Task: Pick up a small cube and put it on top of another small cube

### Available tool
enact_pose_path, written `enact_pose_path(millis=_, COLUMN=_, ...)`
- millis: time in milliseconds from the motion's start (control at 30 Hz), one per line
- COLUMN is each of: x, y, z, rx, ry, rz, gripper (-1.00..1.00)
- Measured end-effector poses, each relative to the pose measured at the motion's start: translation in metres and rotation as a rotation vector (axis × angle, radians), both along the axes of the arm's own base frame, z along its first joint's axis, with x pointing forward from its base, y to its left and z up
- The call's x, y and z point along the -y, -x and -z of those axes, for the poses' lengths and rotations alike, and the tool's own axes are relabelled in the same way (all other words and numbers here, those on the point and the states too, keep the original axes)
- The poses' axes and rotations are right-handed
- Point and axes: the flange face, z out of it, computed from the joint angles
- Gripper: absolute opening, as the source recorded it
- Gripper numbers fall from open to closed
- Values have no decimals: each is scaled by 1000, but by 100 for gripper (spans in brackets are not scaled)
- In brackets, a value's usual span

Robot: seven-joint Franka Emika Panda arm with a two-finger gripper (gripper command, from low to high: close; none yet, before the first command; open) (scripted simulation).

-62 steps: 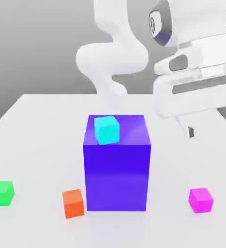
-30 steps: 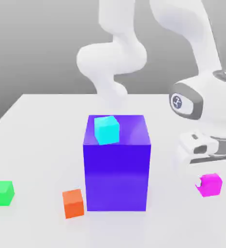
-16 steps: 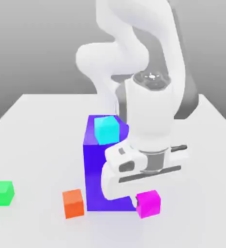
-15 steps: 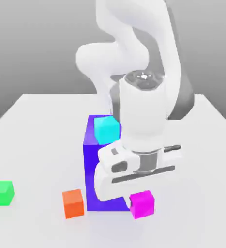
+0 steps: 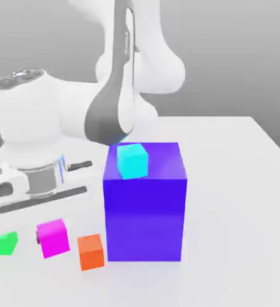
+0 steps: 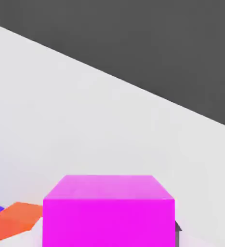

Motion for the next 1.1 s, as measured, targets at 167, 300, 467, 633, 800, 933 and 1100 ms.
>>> enact_pose_path(millis=167, x=87, y=63, z=2, rx=-21, ry=22, rz=12, gripper=-100)
enact_pose_path(millis=300, x=114, y=95, z=20, rx=-49, ry=33, rz=18, gripper=-100)
enact_pose_path(millis=467, x=115, y=96, z=52, rx=-50, ry=34, rz=15, gripper=-100)
enact_pose_path(millis=633, x=114, y=98, z=73, rx=-52, ry=35, rz=17, gripper=100)
enact_pose_path(millis=800, x=114, y=98, z=73, rx=-51, ry=36, rz=17, gripper=100)
enact_pose_path(millis=933, x=115, y=95, z=48, rx=-48, ry=35, rz=15, gripper=100)
enact_pose_path(millis=1100, x=115, y=97, z=17, rx=-50, ry=36, rz=16, gripper=100)
